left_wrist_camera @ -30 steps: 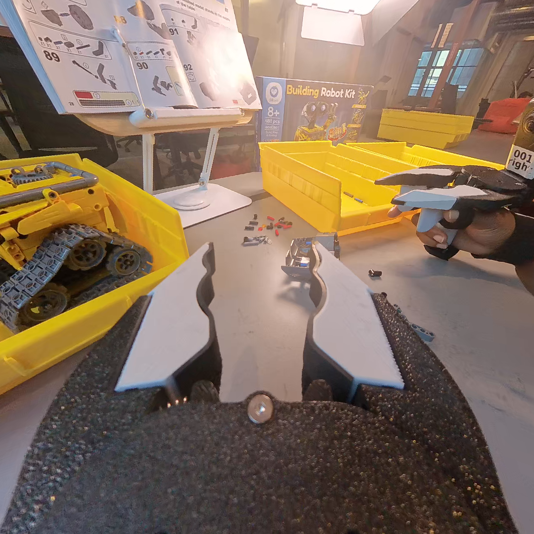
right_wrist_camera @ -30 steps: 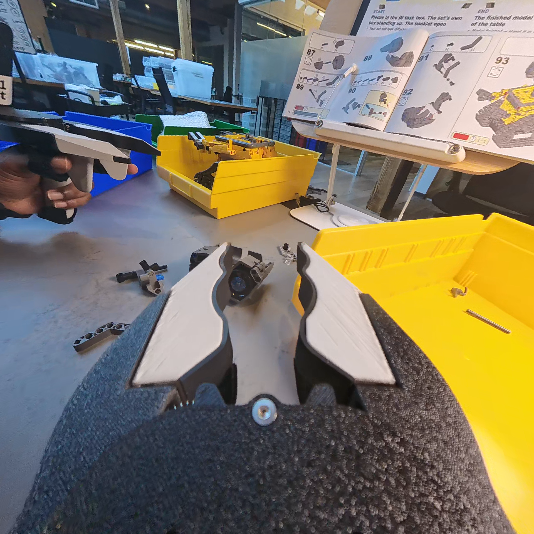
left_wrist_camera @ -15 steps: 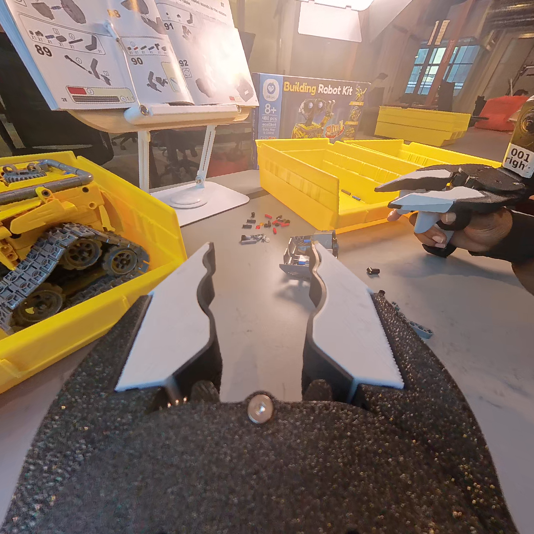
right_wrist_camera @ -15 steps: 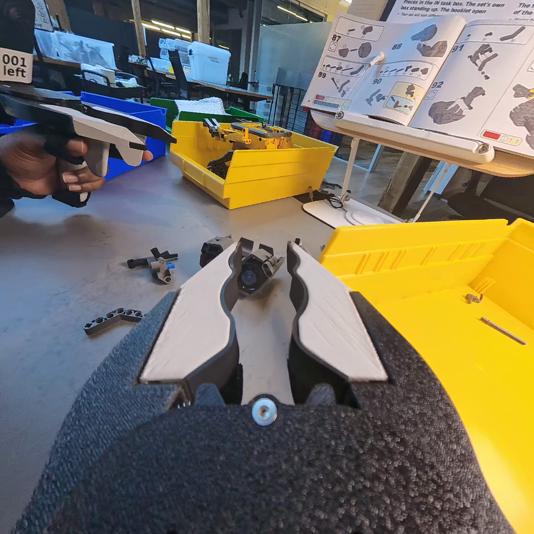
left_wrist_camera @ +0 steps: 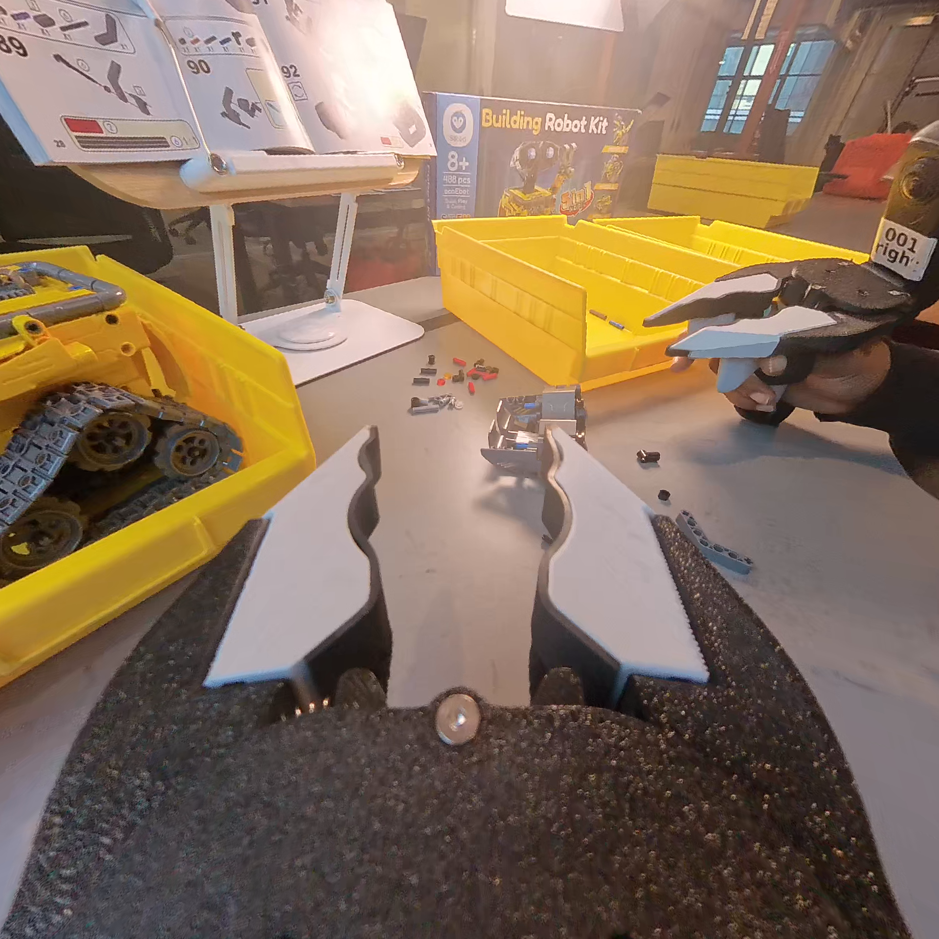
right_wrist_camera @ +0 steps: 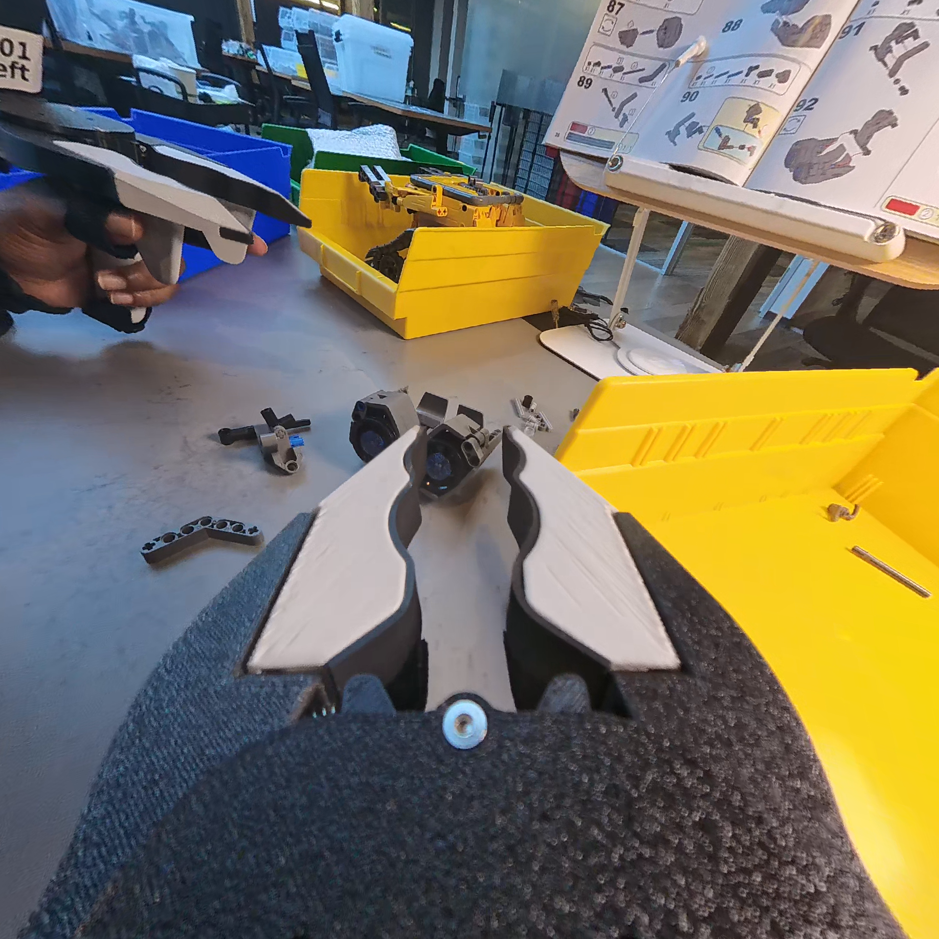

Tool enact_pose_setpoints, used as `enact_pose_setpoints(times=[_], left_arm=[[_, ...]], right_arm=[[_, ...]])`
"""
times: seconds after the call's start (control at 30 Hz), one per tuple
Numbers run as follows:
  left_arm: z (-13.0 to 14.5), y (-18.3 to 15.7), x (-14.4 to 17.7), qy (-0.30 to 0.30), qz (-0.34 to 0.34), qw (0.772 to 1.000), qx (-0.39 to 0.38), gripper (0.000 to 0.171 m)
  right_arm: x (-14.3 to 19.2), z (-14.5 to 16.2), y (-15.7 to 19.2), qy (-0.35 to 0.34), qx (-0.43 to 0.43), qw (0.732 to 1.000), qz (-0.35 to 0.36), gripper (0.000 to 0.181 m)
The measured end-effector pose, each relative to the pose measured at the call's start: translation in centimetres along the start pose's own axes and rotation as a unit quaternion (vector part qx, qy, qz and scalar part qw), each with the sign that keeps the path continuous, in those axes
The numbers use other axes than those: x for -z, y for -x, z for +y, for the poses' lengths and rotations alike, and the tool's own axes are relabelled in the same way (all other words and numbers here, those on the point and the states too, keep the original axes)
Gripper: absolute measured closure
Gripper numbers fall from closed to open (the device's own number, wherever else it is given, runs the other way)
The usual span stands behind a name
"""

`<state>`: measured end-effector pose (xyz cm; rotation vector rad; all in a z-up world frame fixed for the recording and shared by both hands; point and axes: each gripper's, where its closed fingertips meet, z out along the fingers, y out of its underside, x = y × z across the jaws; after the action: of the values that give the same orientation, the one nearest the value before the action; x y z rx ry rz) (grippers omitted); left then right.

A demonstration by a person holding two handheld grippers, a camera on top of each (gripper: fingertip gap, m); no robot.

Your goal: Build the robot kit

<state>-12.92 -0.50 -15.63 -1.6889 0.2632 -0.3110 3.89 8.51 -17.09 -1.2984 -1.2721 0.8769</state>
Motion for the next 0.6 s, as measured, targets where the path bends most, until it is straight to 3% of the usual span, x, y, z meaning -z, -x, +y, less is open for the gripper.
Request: enact_pose_setpoints(times=[0.23,0.4,0.6], left_arm=[[1.2,-1.5,-0.6,0.036,0.032,0.999,-0.018,0.109],[4.4,-3.8,-1.3,0.122,0.085,0.988,-0.048,0.109],[8.1,-6.3,-1.6,0.218,0.127,0.959,-0.128,0.113]], right_arm=[[-0.6,2.1,1.2,0.066,0.029,0.997,-0.031,0.153],[-0.8,4.0,2.7,0.121,0.084,0.987,-0.057,0.153],[-0.5,6.0,4.1,0.176,0.122,0.972,-0.092,0.153]])
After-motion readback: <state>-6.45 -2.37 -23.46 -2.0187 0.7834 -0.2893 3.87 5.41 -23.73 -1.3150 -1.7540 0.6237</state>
